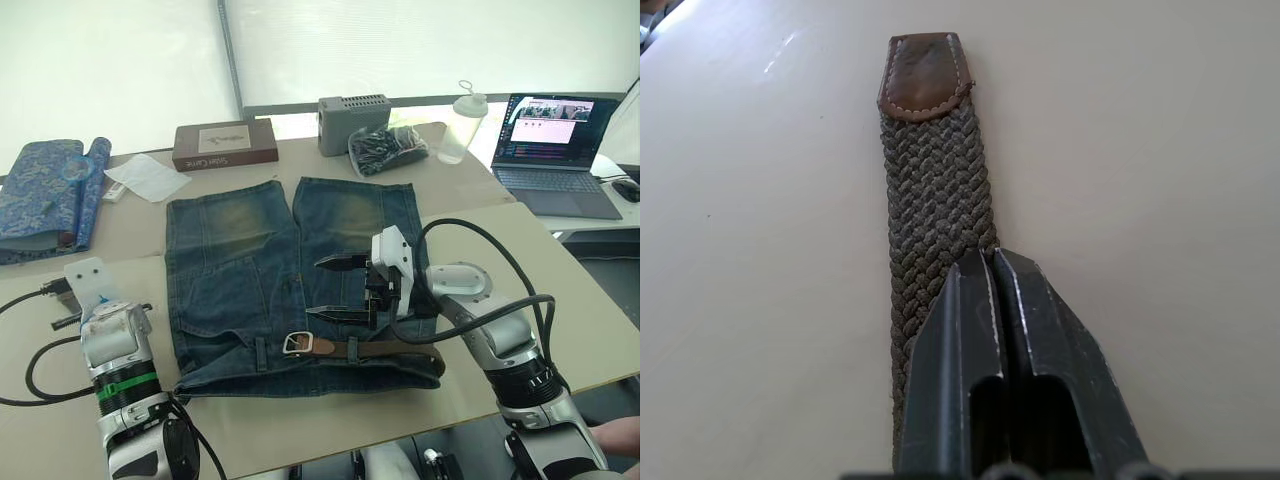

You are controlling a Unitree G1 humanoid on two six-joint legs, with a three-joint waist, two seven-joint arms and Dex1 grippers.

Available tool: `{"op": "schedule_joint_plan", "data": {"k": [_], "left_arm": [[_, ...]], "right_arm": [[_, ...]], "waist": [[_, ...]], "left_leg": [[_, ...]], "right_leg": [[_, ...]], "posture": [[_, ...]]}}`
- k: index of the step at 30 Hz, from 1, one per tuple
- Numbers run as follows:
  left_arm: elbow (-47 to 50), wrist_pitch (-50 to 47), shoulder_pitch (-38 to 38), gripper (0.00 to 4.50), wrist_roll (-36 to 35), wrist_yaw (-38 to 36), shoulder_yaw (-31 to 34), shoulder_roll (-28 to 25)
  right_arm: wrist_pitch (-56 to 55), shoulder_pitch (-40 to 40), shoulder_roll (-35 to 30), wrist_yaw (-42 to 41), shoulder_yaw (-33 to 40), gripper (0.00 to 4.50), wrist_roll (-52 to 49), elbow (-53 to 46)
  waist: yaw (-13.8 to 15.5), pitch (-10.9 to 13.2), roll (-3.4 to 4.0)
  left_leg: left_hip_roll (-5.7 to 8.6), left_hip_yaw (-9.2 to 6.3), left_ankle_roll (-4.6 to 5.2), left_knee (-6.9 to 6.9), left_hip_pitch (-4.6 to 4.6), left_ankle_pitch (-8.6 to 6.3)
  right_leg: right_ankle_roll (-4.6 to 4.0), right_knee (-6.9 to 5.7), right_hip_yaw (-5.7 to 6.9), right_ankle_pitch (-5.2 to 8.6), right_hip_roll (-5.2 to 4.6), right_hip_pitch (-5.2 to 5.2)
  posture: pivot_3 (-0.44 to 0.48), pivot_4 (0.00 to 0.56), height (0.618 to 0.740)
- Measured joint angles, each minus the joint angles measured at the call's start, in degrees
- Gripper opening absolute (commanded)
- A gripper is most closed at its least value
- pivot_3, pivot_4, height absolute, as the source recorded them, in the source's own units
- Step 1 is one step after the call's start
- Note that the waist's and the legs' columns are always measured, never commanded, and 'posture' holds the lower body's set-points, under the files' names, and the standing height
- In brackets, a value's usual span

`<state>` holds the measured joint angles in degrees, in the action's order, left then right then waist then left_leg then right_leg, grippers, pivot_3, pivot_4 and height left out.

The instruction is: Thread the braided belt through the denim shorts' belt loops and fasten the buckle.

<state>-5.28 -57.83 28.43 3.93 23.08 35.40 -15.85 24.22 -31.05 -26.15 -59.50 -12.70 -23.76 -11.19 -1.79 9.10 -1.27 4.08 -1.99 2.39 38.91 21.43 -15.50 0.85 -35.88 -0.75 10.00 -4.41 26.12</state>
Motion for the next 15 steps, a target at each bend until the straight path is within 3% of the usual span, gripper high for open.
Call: {"op": "schedule_joint_plan", "data": {"k": [6, 15], "left_arm": [[2.4, 2.7, -1.7, 0.05, -2.1, 0.5, 2.8, 1.6], [11.4, 6.0, -7.3, 0.05, -6.9, -7.5, -1.3, 4.4]], "right_arm": [[0.0, 0.0, 0.0, -0.1, 0.0, 4.50, 0.0, 0.0], [0.0, -0.2, 0.0, -0.1, 0.0, 4.50, 0.0, 0.7]], "waist": [[-0.4, -0.1, 0.13], [1.3, 0.0, 0.02]], "left_leg": [[-0.04, 0.39, 0.11, 0.01, -0.15, -0.16], [-0.03, 0.42, 0.10, 0.15, -0.04, -0.25]], "right_leg": [[0.00, -0.01, -0.11, 0.00, -0.05, -0.01], [0.01, 0.01, -0.04, -0.01, -0.05, -0.02]], "posture": [[0.000, 0.150, 0.740], [0.000, 0.150, 0.740]]}}
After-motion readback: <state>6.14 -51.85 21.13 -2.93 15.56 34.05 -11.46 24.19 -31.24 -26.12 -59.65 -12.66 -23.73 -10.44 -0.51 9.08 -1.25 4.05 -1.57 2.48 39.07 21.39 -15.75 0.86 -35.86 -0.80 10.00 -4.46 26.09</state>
